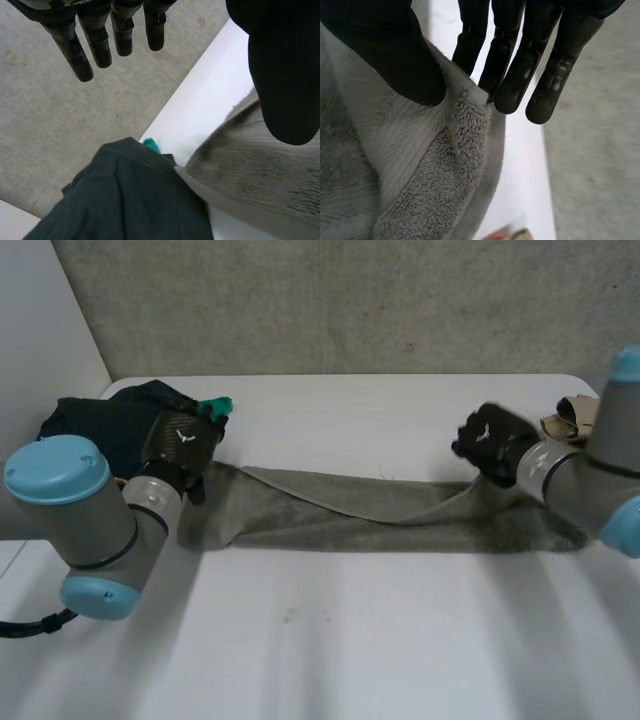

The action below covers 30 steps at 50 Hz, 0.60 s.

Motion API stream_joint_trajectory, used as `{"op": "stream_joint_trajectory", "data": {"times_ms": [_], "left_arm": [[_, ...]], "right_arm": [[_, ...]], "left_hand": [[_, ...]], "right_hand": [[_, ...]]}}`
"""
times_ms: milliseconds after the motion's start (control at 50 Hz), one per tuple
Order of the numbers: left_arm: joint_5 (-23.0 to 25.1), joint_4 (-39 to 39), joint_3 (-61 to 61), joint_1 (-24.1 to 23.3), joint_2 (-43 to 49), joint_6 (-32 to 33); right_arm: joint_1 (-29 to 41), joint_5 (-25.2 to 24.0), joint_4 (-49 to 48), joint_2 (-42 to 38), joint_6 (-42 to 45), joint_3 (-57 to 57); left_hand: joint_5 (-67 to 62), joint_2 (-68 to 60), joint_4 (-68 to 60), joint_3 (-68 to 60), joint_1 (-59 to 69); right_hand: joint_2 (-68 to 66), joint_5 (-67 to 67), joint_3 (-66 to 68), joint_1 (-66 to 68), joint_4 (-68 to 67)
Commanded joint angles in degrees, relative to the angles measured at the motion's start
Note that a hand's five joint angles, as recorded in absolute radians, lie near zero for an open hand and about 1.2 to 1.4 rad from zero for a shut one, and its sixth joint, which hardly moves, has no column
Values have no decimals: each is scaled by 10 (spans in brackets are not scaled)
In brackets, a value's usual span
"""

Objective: Fold the laundry.

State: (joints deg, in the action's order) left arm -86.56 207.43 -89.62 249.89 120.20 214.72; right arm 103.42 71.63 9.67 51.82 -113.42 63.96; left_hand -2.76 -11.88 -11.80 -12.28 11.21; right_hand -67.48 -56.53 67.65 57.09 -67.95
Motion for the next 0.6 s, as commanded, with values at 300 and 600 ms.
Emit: {"op": "stream_joint_trajectory", "data": {"times_ms": [300,600], "left_arm": [[70,-10,128,9,106,-79],[99,-26,223,-17,202,-101]], "right_arm": [[-27,-32,-4,338,-238,131],[-31,-100,-5,464,-322,166]], "left_hand": [[-1,-10,-11,-6,17],[-130,-139,-140,-135,146]], "right_hand": [[-125,-135,123,229,-121],[-125,-135,123,229,-121]]}}
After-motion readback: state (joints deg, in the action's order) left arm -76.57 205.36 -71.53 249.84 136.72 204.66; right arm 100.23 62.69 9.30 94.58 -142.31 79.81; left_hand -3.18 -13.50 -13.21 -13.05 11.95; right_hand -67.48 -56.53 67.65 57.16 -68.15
